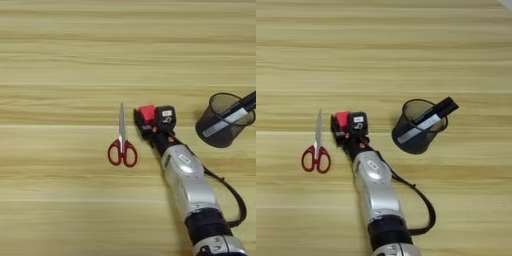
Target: Move the objects on the table
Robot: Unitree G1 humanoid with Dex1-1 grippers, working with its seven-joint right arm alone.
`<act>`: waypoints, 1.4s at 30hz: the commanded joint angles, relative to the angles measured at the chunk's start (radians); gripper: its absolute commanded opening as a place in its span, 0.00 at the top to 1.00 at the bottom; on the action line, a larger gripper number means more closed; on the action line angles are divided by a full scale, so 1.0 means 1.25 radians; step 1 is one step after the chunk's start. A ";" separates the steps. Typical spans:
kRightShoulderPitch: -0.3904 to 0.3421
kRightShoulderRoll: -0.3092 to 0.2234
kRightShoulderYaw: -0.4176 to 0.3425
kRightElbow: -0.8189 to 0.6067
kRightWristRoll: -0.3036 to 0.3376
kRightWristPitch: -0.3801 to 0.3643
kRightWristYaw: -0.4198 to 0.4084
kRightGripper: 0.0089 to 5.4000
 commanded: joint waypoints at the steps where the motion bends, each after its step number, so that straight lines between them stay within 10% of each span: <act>1: -0.026 0.004 0.008 -0.029 0.009 0.007 0.012 0.59; 13: -0.024 0.004 0.020 -0.024 -0.003 0.007 0.007 0.59; 42: -0.010 0.006 0.035 -0.056 -0.030 -0.062 0.000 0.00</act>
